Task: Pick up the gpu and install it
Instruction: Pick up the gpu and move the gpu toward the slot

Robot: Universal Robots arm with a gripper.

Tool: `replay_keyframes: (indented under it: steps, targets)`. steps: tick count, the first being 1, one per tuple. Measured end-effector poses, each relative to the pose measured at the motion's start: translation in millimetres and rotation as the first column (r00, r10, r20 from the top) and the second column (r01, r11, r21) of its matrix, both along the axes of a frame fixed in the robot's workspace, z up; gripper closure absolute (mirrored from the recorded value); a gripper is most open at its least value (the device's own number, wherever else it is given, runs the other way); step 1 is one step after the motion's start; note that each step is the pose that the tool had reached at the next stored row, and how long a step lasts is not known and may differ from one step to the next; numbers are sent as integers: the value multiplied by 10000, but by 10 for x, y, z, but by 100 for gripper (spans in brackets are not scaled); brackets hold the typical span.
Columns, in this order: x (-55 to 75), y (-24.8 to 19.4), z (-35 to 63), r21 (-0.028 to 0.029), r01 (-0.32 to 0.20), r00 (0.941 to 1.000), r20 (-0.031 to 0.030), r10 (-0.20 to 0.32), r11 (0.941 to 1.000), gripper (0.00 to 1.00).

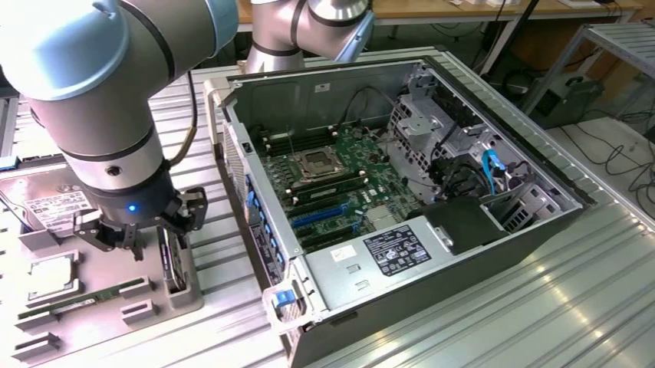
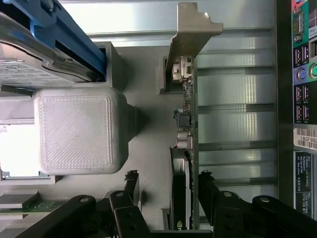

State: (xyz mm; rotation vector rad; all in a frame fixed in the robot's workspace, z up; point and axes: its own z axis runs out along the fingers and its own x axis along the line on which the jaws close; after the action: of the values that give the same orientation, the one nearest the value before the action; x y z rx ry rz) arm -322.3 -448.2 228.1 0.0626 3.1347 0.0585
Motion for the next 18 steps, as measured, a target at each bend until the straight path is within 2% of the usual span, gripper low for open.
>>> replay_keyframes:
  steps: [7, 12, 14, 17, 18]
  targets:
    - [9, 0, -30, -1, -1, 10000, 2, 1, 10000, 40]
    - [35, 3, -61, -3, 4, 10000, 28, -4, 10000, 40]
    - [42, 16, -73, -3, 5, 10000, 35, -4, 10000, 40]
    - [42, 71, -87, -2, 5, 10000, 36, -5, 10000, 40]
    - [43, 76, -94, -1, 4, 10000, 39, -4, 10000, 40]
